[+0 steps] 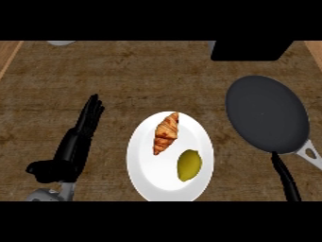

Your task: Pick the lemon from the plate and place it in the pan

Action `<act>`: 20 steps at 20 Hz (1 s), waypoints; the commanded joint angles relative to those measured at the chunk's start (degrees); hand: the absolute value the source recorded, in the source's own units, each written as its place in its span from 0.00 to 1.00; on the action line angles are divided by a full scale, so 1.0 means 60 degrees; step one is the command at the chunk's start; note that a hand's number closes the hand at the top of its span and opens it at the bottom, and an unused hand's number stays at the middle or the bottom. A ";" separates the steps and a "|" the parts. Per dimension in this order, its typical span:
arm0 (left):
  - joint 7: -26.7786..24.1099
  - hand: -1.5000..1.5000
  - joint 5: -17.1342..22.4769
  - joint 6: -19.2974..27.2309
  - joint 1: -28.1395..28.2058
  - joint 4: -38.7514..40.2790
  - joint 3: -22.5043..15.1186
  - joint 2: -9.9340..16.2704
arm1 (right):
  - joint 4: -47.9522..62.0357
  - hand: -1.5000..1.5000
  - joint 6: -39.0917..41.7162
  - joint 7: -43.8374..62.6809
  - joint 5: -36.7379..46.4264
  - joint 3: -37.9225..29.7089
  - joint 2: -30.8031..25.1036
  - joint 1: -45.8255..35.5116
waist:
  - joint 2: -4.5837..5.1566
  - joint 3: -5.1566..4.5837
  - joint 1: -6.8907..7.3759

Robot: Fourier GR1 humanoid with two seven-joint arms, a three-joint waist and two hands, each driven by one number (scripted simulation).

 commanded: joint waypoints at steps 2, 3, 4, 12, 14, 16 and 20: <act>-0.0268 0.50 -0.0341 -0.0022 -0.0285 0.0673 -0.0154 -0.0381 | -0.0222 0.00 0.1441 0.2806 0.1478 0.0200 -0.0315 -0.1068 | 0.0045 -0.0003 0.0082; 0.0233 0.50 -0.0179 -0.0065 -0.0485 0.0327 -0.0047 -0.0234 | 0.0236 0.00 0.1784 0.3109 0.1767 0.0560 -0.0219 -0.1423 | 0.0050 -0.0002 0.0169; -0.0212 0.50 -0.0346 -0.0010 -0.0204 0.0374 -0.0148 -0.0344 | 0.0379 0.00 0.2104 0.3565 0.1964 0.0562 -0.0186 -0.1760 | 0.0043 -0.0002 0.0195; 0.0074 0.50 -0.0336 -0.0169 -0.0395 0.0289 0.0105 -0.0263 | 0.2555 0.00 0.4447 0.6192 0.3182 0.1467 0.0529 -0.4079 | 0.0015 0.0014 0.0158; -0.0121 0.50 -0.0323 -0.0218 0.0274 0.0028 0.0022 -0.0297 | 0.2893 0.00 0.5036 0.7086 0.3371 0.1513 0.1166 -0.5018 | 0.0001 0.0016 0.0184; -0.0190 0.50 -0.0027 -0.0856 0.0466 -0.0144 0.0390 0.0161 | 0.3953 0.00 0.4723 0.6718 0.3382 0.1603 0.1508 -0.5151 | -0.0003 0.0022 0.0150; 0.0504 0.50 -0.0790 -0.0419 -0.0414 0.0247 0.0534 -0.0725 | 0.3656 0.00 0.4445 0.6908 0.3415 0.1684 0.1611 -0.4801 | -0.0012 0.0024 0.0017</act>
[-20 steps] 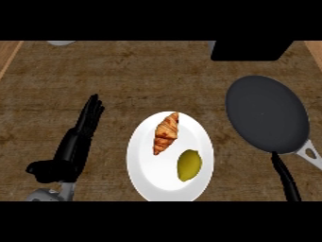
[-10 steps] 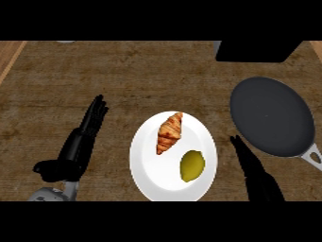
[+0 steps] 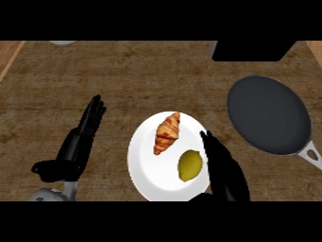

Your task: Pick the lemon from the plate and place it in the pan

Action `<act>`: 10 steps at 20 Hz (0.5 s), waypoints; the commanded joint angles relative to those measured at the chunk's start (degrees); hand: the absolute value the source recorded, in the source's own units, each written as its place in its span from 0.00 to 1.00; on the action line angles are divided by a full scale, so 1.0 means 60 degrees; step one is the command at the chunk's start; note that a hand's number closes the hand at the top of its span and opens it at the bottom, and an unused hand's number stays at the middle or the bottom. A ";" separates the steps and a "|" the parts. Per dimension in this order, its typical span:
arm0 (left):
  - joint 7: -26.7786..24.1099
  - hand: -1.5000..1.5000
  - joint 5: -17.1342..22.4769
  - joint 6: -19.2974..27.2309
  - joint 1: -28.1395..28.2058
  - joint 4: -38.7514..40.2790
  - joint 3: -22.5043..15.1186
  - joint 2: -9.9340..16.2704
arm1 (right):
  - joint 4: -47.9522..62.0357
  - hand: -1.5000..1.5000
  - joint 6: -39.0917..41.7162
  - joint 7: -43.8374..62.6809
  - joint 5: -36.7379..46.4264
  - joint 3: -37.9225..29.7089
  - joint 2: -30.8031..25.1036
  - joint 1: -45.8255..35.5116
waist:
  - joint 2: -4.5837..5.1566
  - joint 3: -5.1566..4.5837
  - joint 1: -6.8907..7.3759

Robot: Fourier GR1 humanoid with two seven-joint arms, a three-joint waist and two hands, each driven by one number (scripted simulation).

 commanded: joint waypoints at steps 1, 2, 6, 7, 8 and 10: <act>0.0447 0.50 -0.0276 -0.0145 -0.0073 -0.0173 0.0287 -0.0324 | 0.0592 0.00 -0.0260 0.0528 -0.0056 0.0342 0.0327 -0.0403 | -0.0012 0.0005 -0.0050; -0.0158 0.50 -0.0196 -0.0393 0.0152 0.0381 0.0383 -0.0308 | 0.1343 0.00 -0.0643 0.0215 0.0066 0.0415 0.0330 -0.0518 | -0.0006 0.0005 -0.0042; 0.0037 0.50 -0.0864 -0.0254 0.0361 -0.0055 0.0343 -0.0741 | 0.0055 0.00 -0.0146 0.0237 0.0154 0.0256 0.0050 0.0263 | -0.0015 0.0005 -0.0074; 0.0207 0.50 -0.0387 -0.0760 0.0991 -0.0970 0.0705 0.0074 | 0.0406 0.00 0.0137 0.0696 -0.0183 -0.0181 0.0337 -0.0546 | -0.0016 0.0005 -0.0029; 0.0111 0.50 -0.0875 -0.0258 0.0064 0.0137 0.0436 -0.0835 | 0.1472 0.00 -0.1202 0.0234 -0.0059 0.0240 0.0338 -0.0518 | -0.0006 0.0006 -0.0059; 0.0298 0.50 -0.0698 -0.0514 -0.0086 0.0192 0.0795 -0.0781 | 0.1629 0.00 -0.0872 -0.0084 -0.0375 -0.0463 0.0336 -0.1081 | -0.0004 0.0006 -0.0051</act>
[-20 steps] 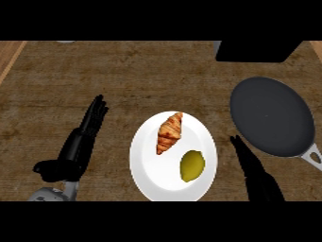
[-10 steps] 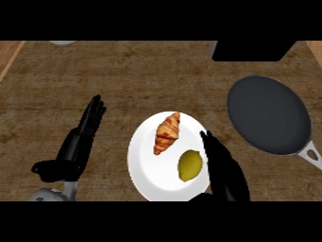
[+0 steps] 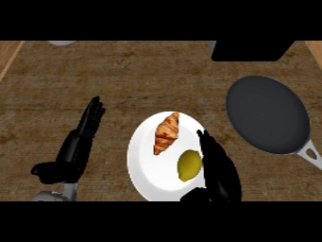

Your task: Pick the lemon from the plate and place it in the pan

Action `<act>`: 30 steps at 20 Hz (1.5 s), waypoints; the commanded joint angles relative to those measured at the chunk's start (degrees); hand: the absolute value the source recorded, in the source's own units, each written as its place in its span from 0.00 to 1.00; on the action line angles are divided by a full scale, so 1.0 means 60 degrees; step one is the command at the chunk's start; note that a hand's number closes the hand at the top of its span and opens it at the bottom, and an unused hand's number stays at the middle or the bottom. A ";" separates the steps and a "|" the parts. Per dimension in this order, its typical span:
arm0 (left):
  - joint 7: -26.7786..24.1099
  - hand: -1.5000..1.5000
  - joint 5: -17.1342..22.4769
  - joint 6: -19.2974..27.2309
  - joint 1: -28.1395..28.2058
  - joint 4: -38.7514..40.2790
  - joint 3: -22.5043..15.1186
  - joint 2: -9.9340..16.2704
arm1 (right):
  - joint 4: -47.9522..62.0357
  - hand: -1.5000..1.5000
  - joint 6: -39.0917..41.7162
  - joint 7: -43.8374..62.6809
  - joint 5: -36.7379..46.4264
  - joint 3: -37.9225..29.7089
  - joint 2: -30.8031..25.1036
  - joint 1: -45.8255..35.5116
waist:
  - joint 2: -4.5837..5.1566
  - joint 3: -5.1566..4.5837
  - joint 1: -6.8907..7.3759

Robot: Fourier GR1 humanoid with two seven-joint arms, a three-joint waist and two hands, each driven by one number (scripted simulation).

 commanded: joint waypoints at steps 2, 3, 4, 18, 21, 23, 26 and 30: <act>-0.0396 0.50 -0.0028 -0.0554 0.0960 -0.0391 0.0102 -0.0073 | 0.0649 0.00 -0.0463 -0.0591 -0.0260 -0.0310 0.0128 -0.0045 | -0.0004 0.0001 0.0020; 0.0412 0.50 -0.0379 -0.0061 0.0180 -0.0378 0.0094 -0.0301 | 0.0853 0.00 -0.0445 -0.1280 -0.0575 -0.1063 -0.0236 -0.0251 | 0.0000 0.0002 0.0001; 0.0042 0.50 -0.0388 -0.0559 0.0157 -0.0059 0.0270 -0.0347 | 0.1010 0.00 -0.0766 -0.0339 -0.0208 -0.0069 0.0127 -0.0331 | -0.0001 0.0000 0.0000; 0.0533 0.50 -0.0900 -0.0272 -0.0116 -0.0246 0.0421 -0.1024 | 0.3773 1.00 -0.0596 -0.1553 -0.0553 -0.0132 0.0130 -0.1458 | 0.0005 0.0001 0.0027; -0.0116 0.50 -0.0448 -0.1153 0.0506 -0.0127 0.0854 -0.0456 | 0.4208 1.00 -0.0996 -0.1997 -0.0315 -0.0255 0.0071 -0.1397 | 0.0006 0.0000 0.0033; -0.0020 0.50 -0.0884 -0.0680 0.0363 -0.0120 0.0633 -0.0810 | 0.4651 1.00 -0.1204 -0.2328 -0.0207 -0.0442 0.0003 -0.1464 | 0.0007 0.0001 0.0028; 0.0295 0.50 -0.0768 -0.0794 -0.0276 0.0330 0.0886 -0.0855 | 0.4998 1.00 -0.1252 -0.1726 -0.0264 -0.0263 0.0118 -0.2389 | 0.0022 0.0001 0.0048; 0.0669 0.50 -0.1087 -0.0508 0.0051 -0.0610 0.0597 -0.1070 | 0.2903 1.00 -0.1700 -0.1433 0.1180 0.0260 -0.0264 -0.0656 | -0.0019 -0.0001 -0.0039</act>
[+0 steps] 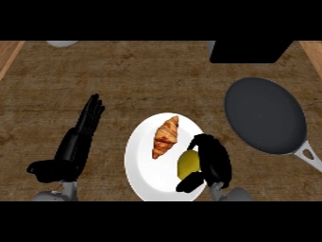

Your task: Pick the lemon from the plate and place it in the pan

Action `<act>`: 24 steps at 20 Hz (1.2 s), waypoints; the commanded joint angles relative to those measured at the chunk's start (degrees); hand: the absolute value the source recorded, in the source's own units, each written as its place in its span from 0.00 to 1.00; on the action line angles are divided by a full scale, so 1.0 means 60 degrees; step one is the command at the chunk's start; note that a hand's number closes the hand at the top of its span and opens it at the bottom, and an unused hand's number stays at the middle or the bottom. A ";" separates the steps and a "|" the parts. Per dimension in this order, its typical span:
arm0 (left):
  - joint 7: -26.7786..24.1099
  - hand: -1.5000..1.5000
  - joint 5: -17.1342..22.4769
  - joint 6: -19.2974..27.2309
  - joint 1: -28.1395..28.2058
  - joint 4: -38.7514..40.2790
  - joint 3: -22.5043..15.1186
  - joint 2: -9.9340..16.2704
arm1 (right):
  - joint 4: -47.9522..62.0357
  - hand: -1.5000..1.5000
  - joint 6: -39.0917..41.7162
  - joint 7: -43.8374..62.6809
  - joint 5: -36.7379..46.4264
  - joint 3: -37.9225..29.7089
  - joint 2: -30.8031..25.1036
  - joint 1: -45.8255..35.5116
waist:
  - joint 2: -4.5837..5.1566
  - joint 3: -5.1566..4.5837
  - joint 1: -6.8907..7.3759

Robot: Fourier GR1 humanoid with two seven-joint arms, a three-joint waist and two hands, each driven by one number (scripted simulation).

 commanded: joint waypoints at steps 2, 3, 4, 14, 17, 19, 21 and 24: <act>0.0000 0.50 0.0043 -0.0117 -0.0026 0.0090 0.0185 -0.0120 | -0.0715 1.00 -0.0630 0.0277 0.0915 0.0067 -0.0060 0.0455 | 0.0143 0.0105 0.0003; -0.0269 0.50 -0.0105 -0.0171 0.0289 0.0245 0.0016 -0.0089 | -0.0355 1.00 -0.1217 0.0263 0.1272 0.0048 0.0050 0.0370 | 0.0145 0.0106 0.0014; -0.0093 0.50 -0.0317 0.0150 -0.0249 0.0468 -0.0133 -0.0415 | -0.1018 1.00 -0.1060 0.0971 0.1764 0.0208 0.0069 0.0283 | 0.0137 0.0103 -0.0044; -0.0423 0.50 -0.0478 0.0229 0.0242 0.0494 -0.0316 -0.0627 | -0.5741 1.00 0.0128 -0.0922 0.2648 0.2763 -0.2053 0.1717 | 0.0090 0.0100 -0.0141; 0.0129 0.50 -0.0279 0.0212 0.0014 -0.0076 0.0029 -0.0373 | -0.7167 1.00 -0.0331 -0.0933 0.2689 0.2424 -0.2341 0.2085 | 0.0096 0.0108 -0.0126; -0.0227 0.50 -0.0177 -0.0079 -0.0370 0.0685 0.0334 -0.0214 | -0.7898 1.00 -0.0675 -0.0982 0.2464 0.2286 -0.2554 0.2724 | 0.0127 0.0105 -0.0157; 0.0434 0.50 -0.0109 -0.0015 -0.0758 0.0426 0.0431 -0.0255 | -0.7917 1.00 -0.0894 -0.1338 0.1916 0.1707 -0.2737 0.2827 | 0.0144 0.0110 -0.0075; -0.0307 0.50 -0.0130 -0.0307 0.0136 0.0311 0.0303 -0.0117 | -0.7903 1.00 -0.1206 -0.1137 0.1206 0.1046 -0.2367 0.3042 | 0.0151 0.0112 -0.0015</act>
